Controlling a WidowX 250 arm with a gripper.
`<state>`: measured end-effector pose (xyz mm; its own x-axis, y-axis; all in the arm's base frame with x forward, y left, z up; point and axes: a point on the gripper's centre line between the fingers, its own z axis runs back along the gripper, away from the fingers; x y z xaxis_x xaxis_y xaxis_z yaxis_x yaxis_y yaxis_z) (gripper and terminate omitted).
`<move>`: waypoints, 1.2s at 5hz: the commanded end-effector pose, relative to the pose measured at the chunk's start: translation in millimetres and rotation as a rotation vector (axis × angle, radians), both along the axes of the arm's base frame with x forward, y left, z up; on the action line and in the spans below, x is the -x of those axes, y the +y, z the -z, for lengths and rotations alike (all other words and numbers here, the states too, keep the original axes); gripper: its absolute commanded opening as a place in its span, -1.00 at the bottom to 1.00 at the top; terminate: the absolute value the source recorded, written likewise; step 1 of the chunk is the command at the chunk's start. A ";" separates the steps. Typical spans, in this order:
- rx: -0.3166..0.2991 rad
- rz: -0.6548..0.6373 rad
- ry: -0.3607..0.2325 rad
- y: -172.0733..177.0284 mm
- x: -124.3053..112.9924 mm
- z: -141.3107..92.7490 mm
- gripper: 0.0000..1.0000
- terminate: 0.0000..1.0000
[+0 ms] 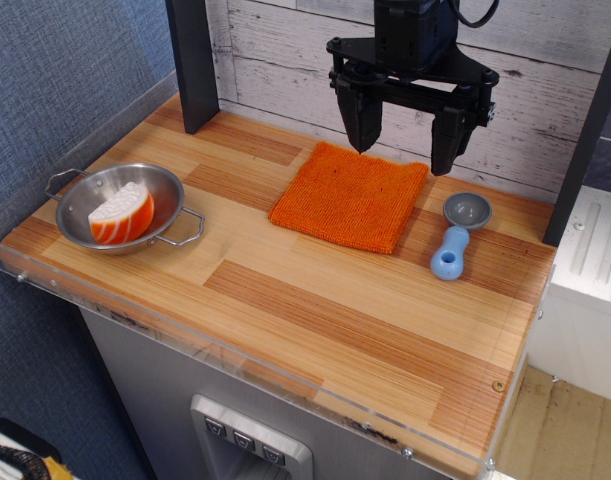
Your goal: Slide the towel down to the bottom of the counter.
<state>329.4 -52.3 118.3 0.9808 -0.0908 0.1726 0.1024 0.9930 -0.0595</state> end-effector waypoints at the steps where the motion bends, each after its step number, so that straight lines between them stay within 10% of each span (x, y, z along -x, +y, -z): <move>1: 0.000 0.000 0.000 0.0 0.0 0.0 1.00 -1.00; 4: 0.009 -0.278 -0.008 60.7 -13.7 -8.4 1.00 -1.00; 6: 0.008 -0.221 -0.016 80.0 -35.5 16.2 1.00 -1.00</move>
<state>359.9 24.3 84.1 0.9826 0.1276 0.1351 -0.1195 0.9906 -0.0668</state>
